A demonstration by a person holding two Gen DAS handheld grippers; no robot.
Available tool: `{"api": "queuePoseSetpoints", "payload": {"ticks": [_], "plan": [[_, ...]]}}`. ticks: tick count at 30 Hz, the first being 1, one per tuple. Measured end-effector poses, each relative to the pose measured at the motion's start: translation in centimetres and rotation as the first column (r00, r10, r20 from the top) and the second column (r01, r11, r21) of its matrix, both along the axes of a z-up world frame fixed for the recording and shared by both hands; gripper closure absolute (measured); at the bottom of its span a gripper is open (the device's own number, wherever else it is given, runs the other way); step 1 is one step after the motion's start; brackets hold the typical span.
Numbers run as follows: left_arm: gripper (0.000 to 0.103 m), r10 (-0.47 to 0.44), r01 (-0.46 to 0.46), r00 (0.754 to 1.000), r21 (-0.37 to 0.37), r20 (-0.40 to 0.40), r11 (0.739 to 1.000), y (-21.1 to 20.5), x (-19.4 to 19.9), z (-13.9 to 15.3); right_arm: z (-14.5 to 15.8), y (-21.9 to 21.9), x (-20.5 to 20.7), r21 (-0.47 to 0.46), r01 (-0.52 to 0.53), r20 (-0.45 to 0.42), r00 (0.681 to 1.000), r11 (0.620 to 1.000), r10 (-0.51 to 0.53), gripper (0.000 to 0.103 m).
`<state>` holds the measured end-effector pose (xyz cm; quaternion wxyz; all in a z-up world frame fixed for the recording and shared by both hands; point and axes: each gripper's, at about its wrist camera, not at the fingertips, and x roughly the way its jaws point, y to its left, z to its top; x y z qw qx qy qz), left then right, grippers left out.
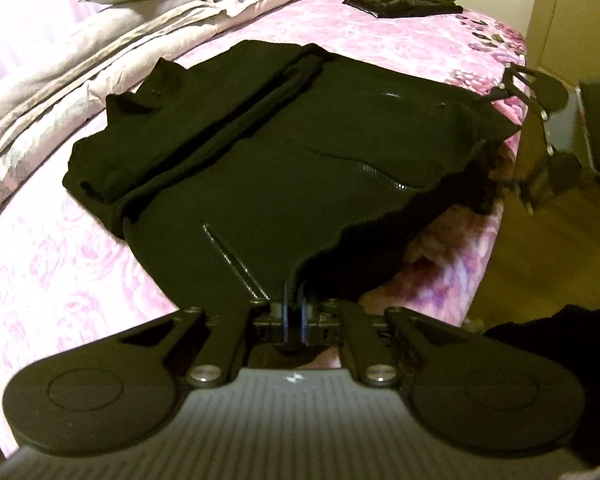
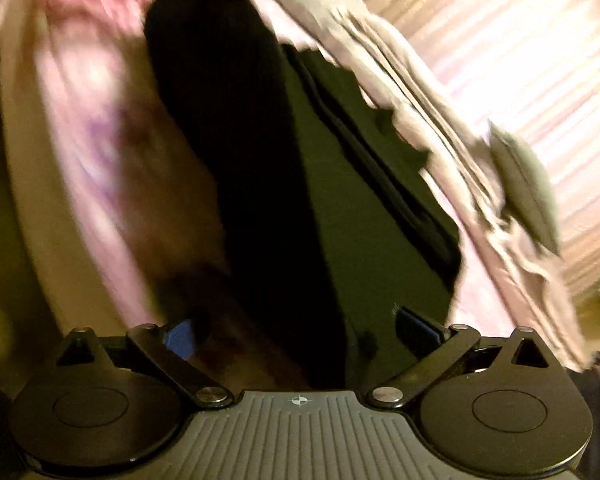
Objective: Fold clothes
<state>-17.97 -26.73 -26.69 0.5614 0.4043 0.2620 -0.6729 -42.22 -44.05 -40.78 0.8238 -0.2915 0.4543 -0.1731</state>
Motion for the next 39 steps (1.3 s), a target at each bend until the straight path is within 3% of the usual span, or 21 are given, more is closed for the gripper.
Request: {"api": "queuePoseSetpoints", "payload": {"ticks": [1, 6, 7, 14, 23, 29, 34, 37, 39], "plan": [[0.098, -0.001, 0.001, 1.0, 0.003, 0.001, 1.0, 0.2, -0.1, -0.1, 0.0, -0.9, -0.4, -0.005, 0.017, -0.025, 1.0, 1.0, -0.017, 0.038], [0.098, -0.011, 0.011, 1.0, 0.02, 0.007, 1.0, 1.1, -0.6, -0.7, 0.8, -3.7, -2.4, -0.021, 0.008, -0.107, 0.994, 1.0, -0.01, 0.075], [0.098, -0.025, 0.025, 1.0, 0.026, 0.019, 0.999, 1.3, -0.9, -0.8, 1.1, -4.0, -2.6, -0.011, -0.004, -0.12, 0.993, 1.0, 0.003, 0.096], [0.099, -0.077, 0.074, 0.996, 0.049, 0.047, 0.996, 5.5, -3.3, 1.2, 6.4, -4.7, -3.1, 0.039, -0.07, -0.167, 0.983, 0.997, 0.076, 0.099], [0.101, -0.128, 0.123, 0.989, 0.081, 0.068, 0.989, 11.4, -6.4, 4.1, 11.6, 0.4, -6.6, 0.165, -0.119, -0.263, 0.952, 0.979, 0.159, 0.1], [0.101, -0.063, 0.071, 0.996, 0.145, -0.059, 0.987, 16.3, -8.2, 6.0, 14.3, 5.1, -10.3, 0.277, -0.07, -0.327, 0.931, 0.958, 0.162, 0.1], [0.1, 0.07, -0.063, 0.993, 0.072, -0.095, 0.995, 12.9, -3.6, 9.5, 18.7, 2.8, -7.7, 0.264, -0.081, -0.28, 0.947, 0.961, 0.157, 0.1], [0.1, 0.143, -0.137, 0.984, 0.059, -0.106, 0.989, 7.5, 1.3, 11.3, 21.4, -3.0, -3.1, 0.346, -0.052, -0.266, 0.952, 0.937, 0.151, 0.1], [0.1, 0.184, -0.177, 0.976, 0.065, -0.119, 0.982, 3.5, 4.3, 12.1, 22.6, -8.2, 0.6, 0.438, 0.019, -0.246, 0.964, 0.899, 0.1, 0.1]]}}
